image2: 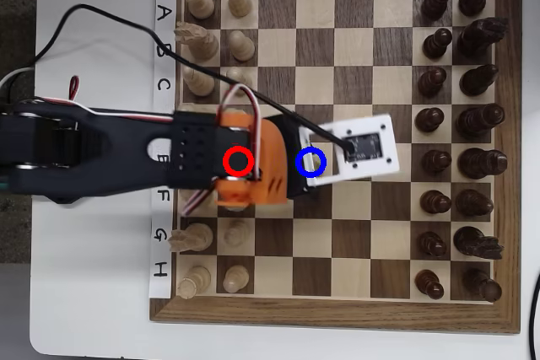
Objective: Move the piece to destination
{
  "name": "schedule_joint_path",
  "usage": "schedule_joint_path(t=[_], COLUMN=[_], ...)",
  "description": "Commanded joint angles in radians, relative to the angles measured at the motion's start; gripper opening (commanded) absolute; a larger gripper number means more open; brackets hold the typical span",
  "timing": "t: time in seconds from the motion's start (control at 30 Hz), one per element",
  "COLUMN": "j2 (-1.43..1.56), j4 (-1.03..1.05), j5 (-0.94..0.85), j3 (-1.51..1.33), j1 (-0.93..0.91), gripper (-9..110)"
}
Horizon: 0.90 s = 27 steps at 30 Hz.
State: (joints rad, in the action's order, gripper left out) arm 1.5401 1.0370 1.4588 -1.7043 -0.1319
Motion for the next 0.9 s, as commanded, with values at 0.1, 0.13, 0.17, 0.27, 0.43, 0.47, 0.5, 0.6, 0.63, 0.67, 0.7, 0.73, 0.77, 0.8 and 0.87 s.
schedule_joint_path(t=[0.1,0.13,0.17,0.27,0.43,0.47,0.5,0.6,0.63,0.67,0.7,0.73,0.77,0.8,0.87], j2=[0.19,0.216,0.244,0.354,0.563,0.606,0.646,0.762,0.798,0.831,0.861,0.888,0.916,0.939,0.979], j4=[0.067,0.084,0.101,0.123,0.17,0.17,0.179,0.222,0.236,0.245,0.264,0.284,0.298,0.314,0.339], j5=[-0.021,-0.031,-0.038,-0.066,-0.233,-0.272,-0.31,-0.422,-0.459,-0.494,-0.537,-0.581,-0.635,-0.703,-0.822], j3=[-0.025,-0.025,-0.02,-0.014,0.003,0.003,0.014,0.044,0.057,0.064,0.077,0.084,0.084,0.084,0.083], j1=[0.032,0.035,0.038,0.037,0.009,0.0,-0.009,-0.048,-0.067,-0.092,-0.118,-0.153,-0.198,-0.249,-0.371], gripper=[21,21,20,16,8,7,6,2,1,0,0,0,0,0,0])
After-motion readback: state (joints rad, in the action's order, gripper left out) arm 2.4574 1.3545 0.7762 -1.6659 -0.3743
